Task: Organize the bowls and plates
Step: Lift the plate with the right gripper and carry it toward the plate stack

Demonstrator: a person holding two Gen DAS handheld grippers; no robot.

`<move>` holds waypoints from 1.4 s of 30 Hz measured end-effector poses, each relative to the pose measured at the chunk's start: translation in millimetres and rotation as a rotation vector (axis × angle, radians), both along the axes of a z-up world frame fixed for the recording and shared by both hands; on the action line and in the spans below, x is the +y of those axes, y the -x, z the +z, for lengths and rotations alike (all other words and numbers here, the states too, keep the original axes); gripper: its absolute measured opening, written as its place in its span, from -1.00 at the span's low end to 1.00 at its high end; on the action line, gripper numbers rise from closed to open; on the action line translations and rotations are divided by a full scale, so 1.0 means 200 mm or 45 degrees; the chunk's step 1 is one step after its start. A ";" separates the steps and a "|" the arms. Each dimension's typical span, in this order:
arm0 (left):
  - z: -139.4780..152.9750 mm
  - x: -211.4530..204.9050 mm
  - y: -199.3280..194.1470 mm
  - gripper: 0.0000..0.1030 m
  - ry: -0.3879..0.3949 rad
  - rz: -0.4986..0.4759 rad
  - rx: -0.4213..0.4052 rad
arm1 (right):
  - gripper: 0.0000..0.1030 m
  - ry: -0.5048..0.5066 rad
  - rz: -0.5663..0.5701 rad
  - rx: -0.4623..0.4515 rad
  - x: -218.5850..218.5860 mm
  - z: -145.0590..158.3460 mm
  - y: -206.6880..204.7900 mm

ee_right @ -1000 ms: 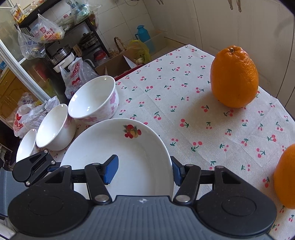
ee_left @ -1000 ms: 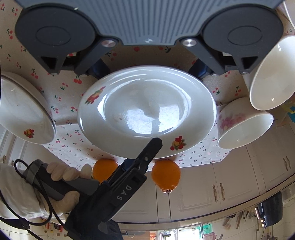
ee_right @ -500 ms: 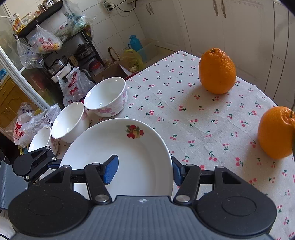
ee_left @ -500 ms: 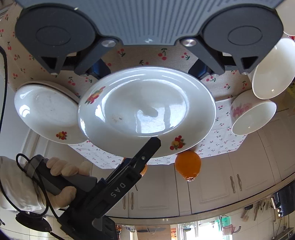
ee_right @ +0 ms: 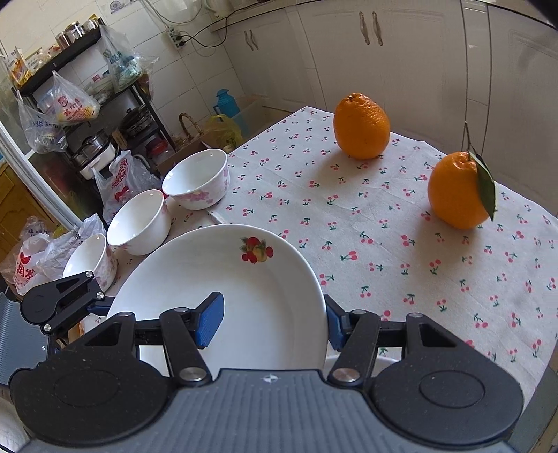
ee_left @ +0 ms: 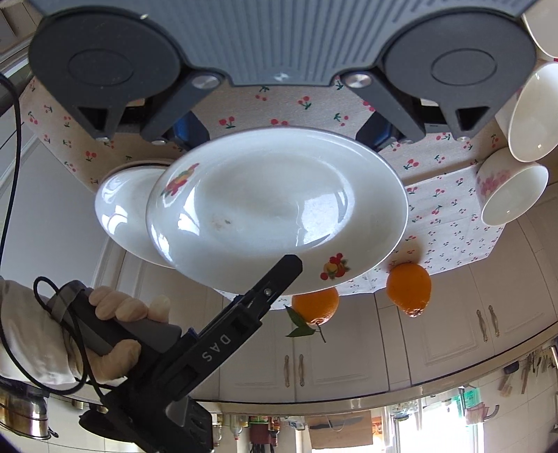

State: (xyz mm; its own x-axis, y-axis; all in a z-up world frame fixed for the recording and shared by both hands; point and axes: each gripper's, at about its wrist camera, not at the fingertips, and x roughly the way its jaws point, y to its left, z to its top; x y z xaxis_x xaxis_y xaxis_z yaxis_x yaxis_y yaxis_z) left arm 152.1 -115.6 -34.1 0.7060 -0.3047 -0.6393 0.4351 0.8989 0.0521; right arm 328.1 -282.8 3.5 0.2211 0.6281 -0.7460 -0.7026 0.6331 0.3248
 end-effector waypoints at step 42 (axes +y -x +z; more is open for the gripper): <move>-0.08 -0.34 -0.02 0.74 -0.031 -0.319 0.064 | 0.28 -0.005 -0.342 0.042 -0.57 -0.18 0.24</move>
State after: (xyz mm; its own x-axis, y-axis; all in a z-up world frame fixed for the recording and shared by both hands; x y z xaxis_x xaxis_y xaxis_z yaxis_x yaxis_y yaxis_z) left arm 155.4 -182.9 -49.8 0.5774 -0.4502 -0.6811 0.6469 0.7612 0.0453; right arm 279.2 -397.4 -32.6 0.3556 0.5529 -0.7536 -0.4984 0.7943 0.3476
